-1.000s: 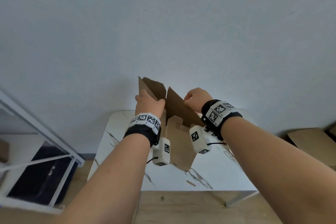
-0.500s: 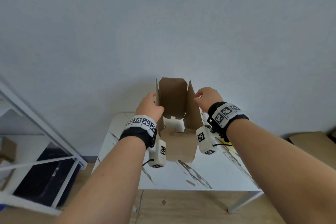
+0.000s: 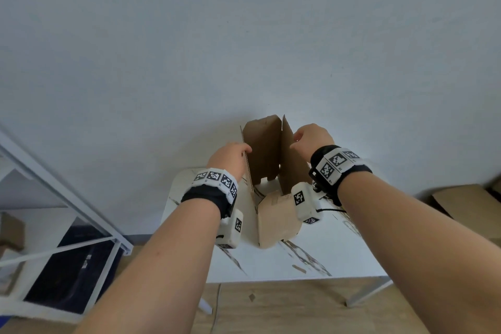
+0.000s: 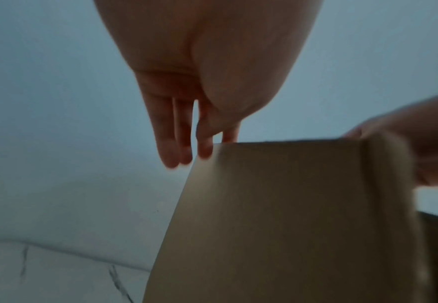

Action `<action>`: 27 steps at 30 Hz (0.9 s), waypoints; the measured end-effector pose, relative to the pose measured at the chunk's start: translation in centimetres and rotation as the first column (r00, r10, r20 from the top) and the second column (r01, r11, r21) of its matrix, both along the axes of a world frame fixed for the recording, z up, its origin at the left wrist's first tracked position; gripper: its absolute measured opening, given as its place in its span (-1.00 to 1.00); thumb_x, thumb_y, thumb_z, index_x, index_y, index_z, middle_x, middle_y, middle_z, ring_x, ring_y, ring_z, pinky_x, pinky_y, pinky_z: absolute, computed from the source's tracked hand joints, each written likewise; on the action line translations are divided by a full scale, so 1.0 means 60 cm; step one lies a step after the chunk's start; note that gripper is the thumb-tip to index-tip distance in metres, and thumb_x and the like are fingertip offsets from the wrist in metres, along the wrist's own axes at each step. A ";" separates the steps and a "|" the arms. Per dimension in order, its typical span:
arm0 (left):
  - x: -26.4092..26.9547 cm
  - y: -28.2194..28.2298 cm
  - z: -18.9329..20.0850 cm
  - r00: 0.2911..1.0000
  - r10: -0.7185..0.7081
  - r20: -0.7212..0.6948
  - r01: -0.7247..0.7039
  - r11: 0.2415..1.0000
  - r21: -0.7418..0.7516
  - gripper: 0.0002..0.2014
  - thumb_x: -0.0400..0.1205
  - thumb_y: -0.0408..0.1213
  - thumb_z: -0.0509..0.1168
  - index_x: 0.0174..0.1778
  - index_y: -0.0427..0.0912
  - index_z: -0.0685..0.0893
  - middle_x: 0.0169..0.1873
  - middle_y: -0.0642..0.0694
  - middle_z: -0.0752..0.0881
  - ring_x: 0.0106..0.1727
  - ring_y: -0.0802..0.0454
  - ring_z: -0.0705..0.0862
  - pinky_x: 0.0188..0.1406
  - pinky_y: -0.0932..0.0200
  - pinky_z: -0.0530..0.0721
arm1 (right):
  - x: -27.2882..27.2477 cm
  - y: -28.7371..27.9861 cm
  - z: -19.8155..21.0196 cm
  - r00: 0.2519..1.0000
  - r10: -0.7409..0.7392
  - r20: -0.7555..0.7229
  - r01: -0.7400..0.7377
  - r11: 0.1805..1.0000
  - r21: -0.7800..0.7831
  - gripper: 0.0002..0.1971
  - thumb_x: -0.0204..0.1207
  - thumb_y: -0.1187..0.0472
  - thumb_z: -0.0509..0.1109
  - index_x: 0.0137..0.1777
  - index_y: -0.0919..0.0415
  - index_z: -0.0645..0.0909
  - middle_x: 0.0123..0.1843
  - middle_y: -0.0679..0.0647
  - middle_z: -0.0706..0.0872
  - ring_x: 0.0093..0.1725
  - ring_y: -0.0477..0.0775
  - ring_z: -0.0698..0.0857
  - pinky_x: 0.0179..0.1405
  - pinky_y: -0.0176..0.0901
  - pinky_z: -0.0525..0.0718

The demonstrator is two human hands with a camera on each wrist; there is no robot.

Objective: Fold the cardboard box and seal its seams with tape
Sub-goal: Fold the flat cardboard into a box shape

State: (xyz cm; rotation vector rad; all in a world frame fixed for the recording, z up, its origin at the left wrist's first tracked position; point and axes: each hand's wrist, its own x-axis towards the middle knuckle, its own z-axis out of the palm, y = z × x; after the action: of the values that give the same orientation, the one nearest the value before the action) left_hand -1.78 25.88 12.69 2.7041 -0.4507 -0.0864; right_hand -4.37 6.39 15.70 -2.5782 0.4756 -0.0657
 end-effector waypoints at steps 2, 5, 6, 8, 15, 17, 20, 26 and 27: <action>0.004 0.000 0.001 0.983 -0.059 0.172 0.043 0.995 0.092 -0.66 0.62 -0.43 0.23 0.19 0.05 0.69 0.28 -0.03 0.50 0.36 -0.07 0.48 0.21 0.07 0.57 | 0.001 0.000 0.002 1.000 0.009 0.011 -0.009 1.000 0.000 -0.77 0.54 0.29 0.31 0.11 0.25 0.74 0.10 0.16 0.77 0.10 0.18 0.72 0.02 -0.11 0.65; 0.017 -0.002 0.004 0.951 -0.189 0.244 0.136 0.966 0.218 -0.77 0.60 -0.36 0.30 0.05 0.03 0.74 0.43 -0.01 0.52 0.55 -0.06 0.31 0.53 -0.02 0.28 | 0.000 0.001 0.004 0.998 0.014 0.053 -0.015 0.999 0.030 -0.76 0.56 0.28 0.30 0.13 0.21 0.73 0.15 0.13 0.76 0.14 0.14 0.70 0.08 -0.14 0.63; 0.021 -0.003 0.005 0.952 -0.192 0.237 0.134 0.962 0.240 -0.79 0.61 -0.32 0.29 0.04 0.05 0.74 0.36 -0.01 0.58 0.54 -0.05 0.33 0.55 -0.03 0.23 | 0.000 0.001 0.004 0.997 0.020 0.075 -0.024 0.999 0.049 -0.77 0.56 0.27 0.31 0.15 0.18 0.72 0.18 0.11 0.75 0.16 0.11 0.69 0.07 -0.17 0.61; 0.025 -0.003 0.007 0.950 -0.164 0.267 0.091 0.959 0.267 -0.81 0.63 -0.23 0.25 0.05 0.07 0.74 0.18 -0.03 0.67 0.39 -0.07 0.45 0.48 0.00 0.29 | -0.001 0.000 0.005 0.993 0.021 0.118 -0.031 0.996 0.083 -0.74 0.57 0.23 0.32 0.21 0.15 0.70 0.26 0.08 0.71 0.23 0.08 0.65 0.08 -0.22 0.54; 0.022 -0.013 0.014 0.968 -0.080 0.239 0.037 0.983 0.178 -0.73 0.71 -0.17 0.15 0.16 0.00 0.74 0.12 -0.10 0.70 0.13 -0.13 0.65 0.03 0.05 0.57 | -0.003 -0.011 -0.006 0.993 -0.049 0.104 0.041 0.996 0.082 -0.64 0.56 0.18 0.29 0.35 0.14 0.59 0.38 0.17 0.53 0.27 0.19 0.60 0.19 -0.05 0.63; 0.018 -0.021 0.012 0.973 -0.045 0.225 0.011 0.989 0.151 -0.73 0.71 -0.17 0.15 0.16 0.01 0.74 0.13 -0.10 0.68 0.13 -0.14 0.65 -0.01 0.05 0.58 | -0.006 -0.011 -0.015 0.994 -0.048 0.097 0.039 0.996 0.086 -0.65 0.57 0.14 0.29 0.35 0.12 0.60 0.39 0.17 0.53 0.29 0.18 0.60 0.24 -0.02 0.63; 0.011 -0.033 0.012 0.978 -0.006 0.208 -0.017 0.994 0.112 -0.73 0.71 -0.17 0.15 0.14 0.00 0.76 0.11 -0.11 0.67 0.15 -0.14 0.64 0.01 0.03 0.57 | -0.009 -0.007 -0.026 0.996 0.022 0.083 -0.029 0.996 0.087 -0.73 0.60 0.09 0.23 0.18 0.03 0.70 0.40 0.18 0.57 0.10 0.12 0.69 0.09 -0.07 0.68; 0.014 -0.016 0.015 0.946 0.130 0.297 -0.183 0.970 0.158 -0.75 0.65 -0.25 0.14 0.02 -0.04 0.75 0.12 -0.12 0.59 0.20 -0.14 0.49 0.09 0.02 0.46 | -0.007 -0.004 -0.036 1.000 0.015 0.026 -0.016 0.999 0.041 -0.59 0.66 0.10 0.19 -0.46 0.15 0.40 -0.25 0.12 0.44 -0.30 0.08 0.51 -0.46 -0.22 0.34; 0.016 -0.009 0.018 0.959 0.175 0.221 -0.217 0.958 0.187 -0.74 0.62 -0.29 0.13 -0.02 -0.02 0.74 0.15 -0.15 0.57 0.22 -0.17 0.49 0.11 0.00 0.49 | -0.008 -0.006 -0.035 1.000 -0.019 0.020 0.019 0.999 0.036 -0.56 0.67 0.09 0.20 -0.48 0.17 0.37 -0.32 0.09 0.41 -0.39 0.04 0.46 -0.49 -0.20 0.31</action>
State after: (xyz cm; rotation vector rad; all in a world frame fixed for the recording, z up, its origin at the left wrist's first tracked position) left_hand -0.85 25.36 13.79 2.9650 -0.2369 0.2112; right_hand -4.87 6.02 13.59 -2.5354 0.4893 -0.0898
